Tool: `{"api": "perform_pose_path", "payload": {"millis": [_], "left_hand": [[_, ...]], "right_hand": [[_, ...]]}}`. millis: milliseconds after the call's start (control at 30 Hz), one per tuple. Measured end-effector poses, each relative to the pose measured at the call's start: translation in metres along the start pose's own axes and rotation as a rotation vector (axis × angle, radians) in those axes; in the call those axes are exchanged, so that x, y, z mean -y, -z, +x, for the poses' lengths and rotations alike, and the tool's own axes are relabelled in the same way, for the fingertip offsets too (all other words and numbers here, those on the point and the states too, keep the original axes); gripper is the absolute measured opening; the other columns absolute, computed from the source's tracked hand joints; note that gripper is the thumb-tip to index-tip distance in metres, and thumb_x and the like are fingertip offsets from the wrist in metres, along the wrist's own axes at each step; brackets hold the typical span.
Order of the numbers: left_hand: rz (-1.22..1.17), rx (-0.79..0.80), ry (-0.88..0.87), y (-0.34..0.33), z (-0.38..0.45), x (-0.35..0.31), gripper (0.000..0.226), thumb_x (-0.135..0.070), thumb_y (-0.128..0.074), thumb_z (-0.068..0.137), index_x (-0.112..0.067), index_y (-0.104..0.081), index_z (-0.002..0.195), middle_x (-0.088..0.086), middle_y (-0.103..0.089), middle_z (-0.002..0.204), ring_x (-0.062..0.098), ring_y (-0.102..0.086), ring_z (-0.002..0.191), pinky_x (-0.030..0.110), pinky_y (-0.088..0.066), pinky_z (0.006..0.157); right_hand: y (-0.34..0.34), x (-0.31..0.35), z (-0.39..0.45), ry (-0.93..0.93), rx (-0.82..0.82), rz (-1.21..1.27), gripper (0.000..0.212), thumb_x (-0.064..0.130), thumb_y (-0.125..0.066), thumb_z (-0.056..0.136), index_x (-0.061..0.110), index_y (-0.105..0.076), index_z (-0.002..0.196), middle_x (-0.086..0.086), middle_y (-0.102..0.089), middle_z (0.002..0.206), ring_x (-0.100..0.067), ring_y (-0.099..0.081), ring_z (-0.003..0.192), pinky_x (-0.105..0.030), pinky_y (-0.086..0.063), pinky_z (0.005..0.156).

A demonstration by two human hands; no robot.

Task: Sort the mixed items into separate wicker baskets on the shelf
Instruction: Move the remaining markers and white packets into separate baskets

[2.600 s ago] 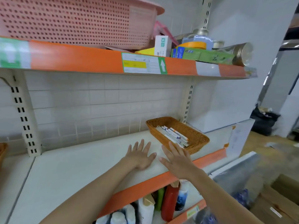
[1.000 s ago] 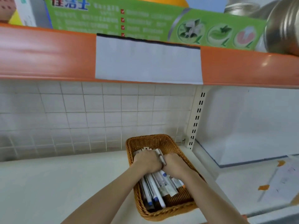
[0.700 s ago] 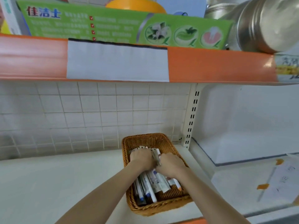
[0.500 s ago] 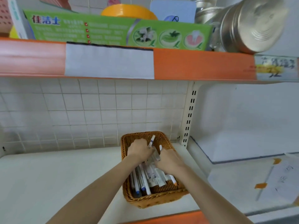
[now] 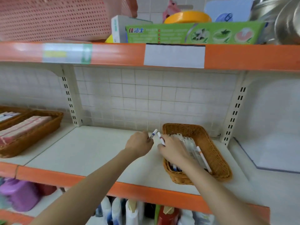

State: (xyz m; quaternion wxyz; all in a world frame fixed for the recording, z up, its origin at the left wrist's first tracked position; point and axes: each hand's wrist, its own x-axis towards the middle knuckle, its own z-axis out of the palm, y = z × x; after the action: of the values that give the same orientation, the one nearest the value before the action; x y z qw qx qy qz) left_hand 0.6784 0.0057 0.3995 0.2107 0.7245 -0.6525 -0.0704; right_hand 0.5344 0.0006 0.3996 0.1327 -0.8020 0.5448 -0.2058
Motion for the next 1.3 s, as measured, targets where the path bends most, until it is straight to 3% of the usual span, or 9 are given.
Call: {"api": "perform_pose_path", "payload": {"millis": [167, 333, 533, 733, 1000, 1200, 1300], "left_hand": [[0.045, -0.047, 0.09, 0.03, -0.031, 0.07, 0.031, -0.03, -0.043, 0.096, -0.005, -0.059, 0.102, 0.004, -0.053, 0.074, 0.026, -0.052, 0.073, 0.029, -0.035, 0.057], [0.117, -0.062, 0.152, 0.069, -0.071, 0.153, 0.031, -0.03, -0.043, 0.096, -0.005, -0.06, 0.103, 0.007, -0.057, 0.083, 0.027, -0.051, 0.074, 0.029, -0.033, 0.057], [0.169, -0.071, 0.213, 0.12, -0.118, 0.253, 0.03, -0.03, -0.044, 0.095, -0.006, -0.06, 0.103, 0.015, -0.063, 0.102, 0.033, -0.058, 0.093, 0.03, -0.036, 0.063], [0.177, -0.093, 0.224, 0.156, -0.139, 0.32, 0.025, -0.027, -0.047, 0.09, -0.006, -0.06, 0.093, 0.014, -0.065, 0.094, 0.034, -0.06, 0.087, 0.03, -0.037, 0.06], [0.096, -0.158, 0.199, 0.177, -0.128, 0.379, 0.019, -0.029, -0.048, 0.093, -0.012, -0.048, 0.086, 0.005, -0.053, 0.076, 0.027, -0.052, 0.074, 0.032, -0.035, 0.057], [0.096, -0.202, 0.221, 0.2, -0.093, 0.42, 0.023, -0.035, -0.047, 0.093, -0.012, -0.049, 0.092, 0.011, -0.062, 0.087, 0.031, -0.059, 0.086, 0.032, -0.037, 0.061], [0.104, -0.237, 0.271, 0.222, -0.068, 0.451, 0.024, -0.037, -0.047, 0.093, -0.013, -0.049, 0.089, 0.006, -0.058, 0.081, 0.027, -0.056, 0.078, 0.031, -0.037, 0.057]], "right_hand": [[-0.027, 0.065, -0.003, 0.096, 0.058, -0.006, 0.043, 0.026, -0.047, 0.091, 0.018, -0.048, 0.133, -0.01, -0.061, 0.108, -0.028, -0.054, 0.088, -0.029, -0.035, 0.066], [-0.07, 0.141, -0.015, 0.154, 0.14, -0.048, 0.032, 0.024, -0.045, 0.092, 0.015, -0.055, 0.122, -0.01, -0.061, 0.105, -0.032, -0.058, 0.09, -0.031, -0.038, 0.066], [-0.123, 0.244, -0.028, 0.206, 0.193, -0.064, 0.03, 0.024, -0.043, 0.093, 0.014, -0.056, 0.118, -0.013, -0.061, 0.112, -0.033, -0.058, 0.099, -0.031, -0.039, 0.07], [-0.159, 0.312, -0.032, 0.25, 0.154, -0.047, 0.028, 0.025, -0.042, 0.096, 0.013, -0.054, 0.118, -0.013, -0.061, 0.11, -0.032, -0.058, 0.094, -0.032, -0.04, 0.069], [-0.187, 0.366, 0.002, 0.284, 0.13, -0.063, 0.026, 0.025, -0.041, 0.096, 0.014, -0.054, 0.115, -0.011, -0.062, 0.103, -0.027, -0.051, 0.079, -0.032, -0.039, 0.064], [-0.213, 0.412, 0.062, 0.309, 0.078, -0.017, 0.029, 0.027, -0.041, 0.097, 0.016, -0.054, 0.121, -0.013, -0.064, 0.109, -0.033, -0.059, 0.097, -0.033, -0.041, 0.069], [-0.228, 0.441, 0.096, 0.348, 0.074, 0.022, 0.035, 0.029, -0.044, 0.096, 0.018, -0.053, 0.127, -0.014, -0.065, 0.112, -0.034, -0.061, 0.099, -0.033, -0.044, 0.071]]}}
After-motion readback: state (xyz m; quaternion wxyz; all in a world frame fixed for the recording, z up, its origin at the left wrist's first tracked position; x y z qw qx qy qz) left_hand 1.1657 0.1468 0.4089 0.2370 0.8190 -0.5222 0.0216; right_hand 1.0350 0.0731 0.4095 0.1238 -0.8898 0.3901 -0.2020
